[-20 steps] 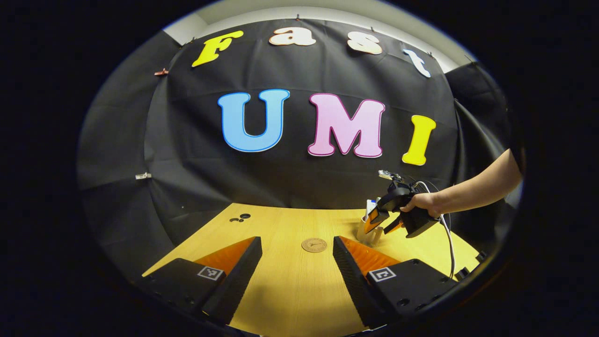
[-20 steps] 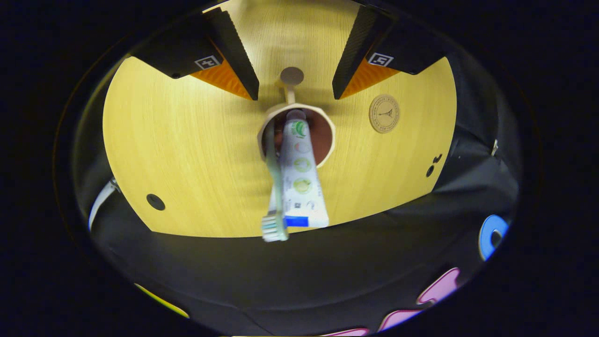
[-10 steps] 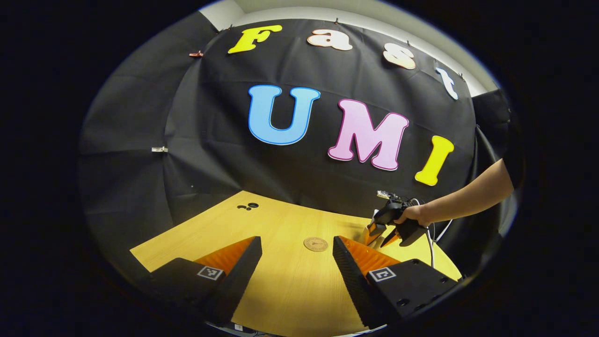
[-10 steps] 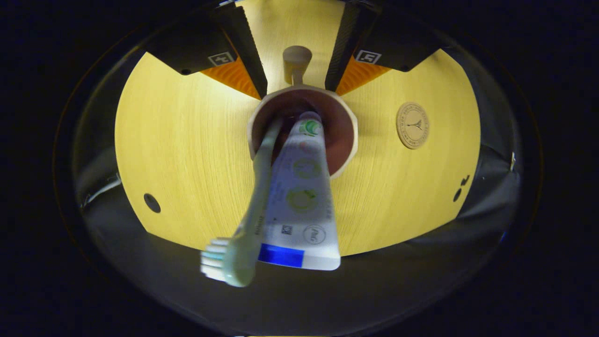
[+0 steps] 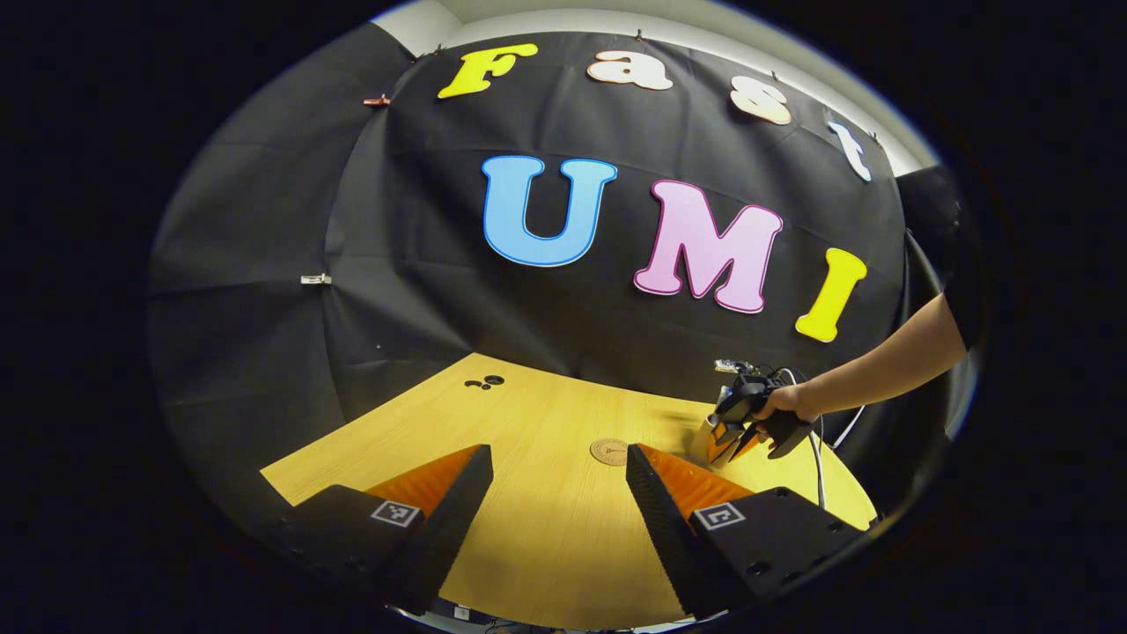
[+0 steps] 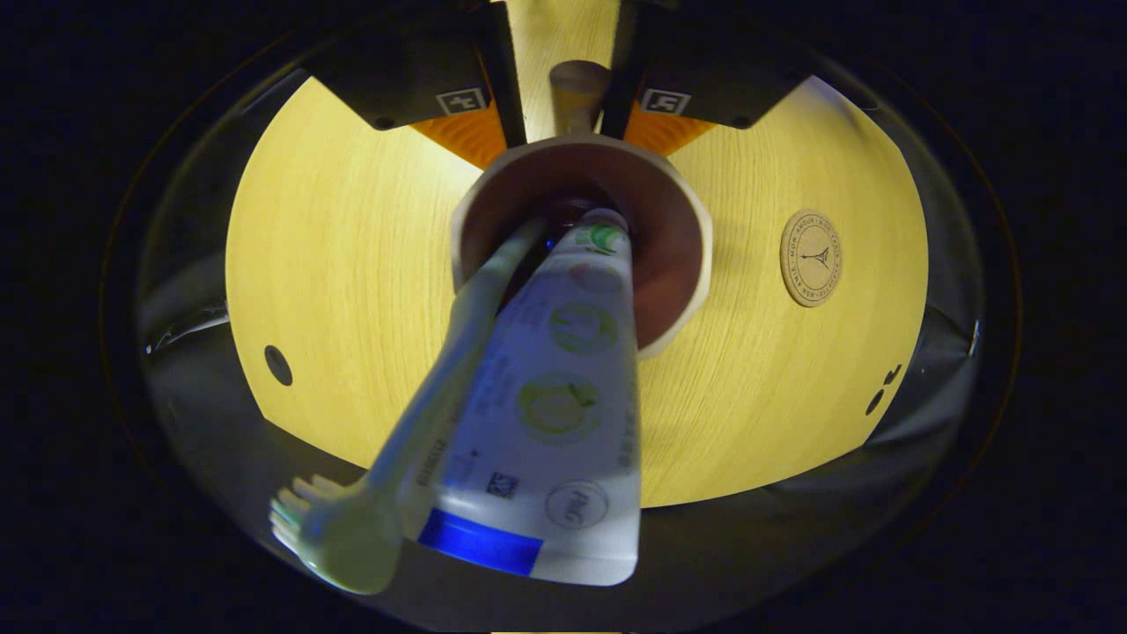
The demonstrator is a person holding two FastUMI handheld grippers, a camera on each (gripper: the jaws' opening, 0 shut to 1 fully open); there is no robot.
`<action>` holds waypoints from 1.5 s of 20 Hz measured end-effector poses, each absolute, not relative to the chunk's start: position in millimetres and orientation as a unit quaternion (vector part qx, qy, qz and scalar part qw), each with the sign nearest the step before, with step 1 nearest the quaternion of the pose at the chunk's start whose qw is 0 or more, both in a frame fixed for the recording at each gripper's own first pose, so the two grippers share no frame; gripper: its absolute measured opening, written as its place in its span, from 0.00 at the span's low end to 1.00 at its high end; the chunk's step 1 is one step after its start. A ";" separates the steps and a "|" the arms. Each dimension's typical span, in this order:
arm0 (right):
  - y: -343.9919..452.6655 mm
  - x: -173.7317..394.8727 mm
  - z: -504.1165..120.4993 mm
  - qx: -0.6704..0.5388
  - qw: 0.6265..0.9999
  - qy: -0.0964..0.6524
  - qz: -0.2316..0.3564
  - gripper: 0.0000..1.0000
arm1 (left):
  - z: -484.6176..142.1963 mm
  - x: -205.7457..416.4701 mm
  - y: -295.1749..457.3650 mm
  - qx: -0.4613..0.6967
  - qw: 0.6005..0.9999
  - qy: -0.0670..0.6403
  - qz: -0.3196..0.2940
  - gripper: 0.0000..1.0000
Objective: Put the toothbrush and toothpaste on the desktop into the cup, then pick up the cup and place it on the coaster on the desktop.
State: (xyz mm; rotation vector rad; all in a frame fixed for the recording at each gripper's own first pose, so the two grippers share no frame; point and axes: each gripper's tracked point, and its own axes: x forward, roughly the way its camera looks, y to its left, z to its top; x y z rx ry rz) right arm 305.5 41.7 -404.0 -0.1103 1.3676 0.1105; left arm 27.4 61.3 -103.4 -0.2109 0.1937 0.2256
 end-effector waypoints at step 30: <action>89.8 276.7 -370.1 -0.140 0.774 0.596 0.161 0.25 | -117.0 19.6 61.7 -0.099 0.984 0.111 0.096 0.97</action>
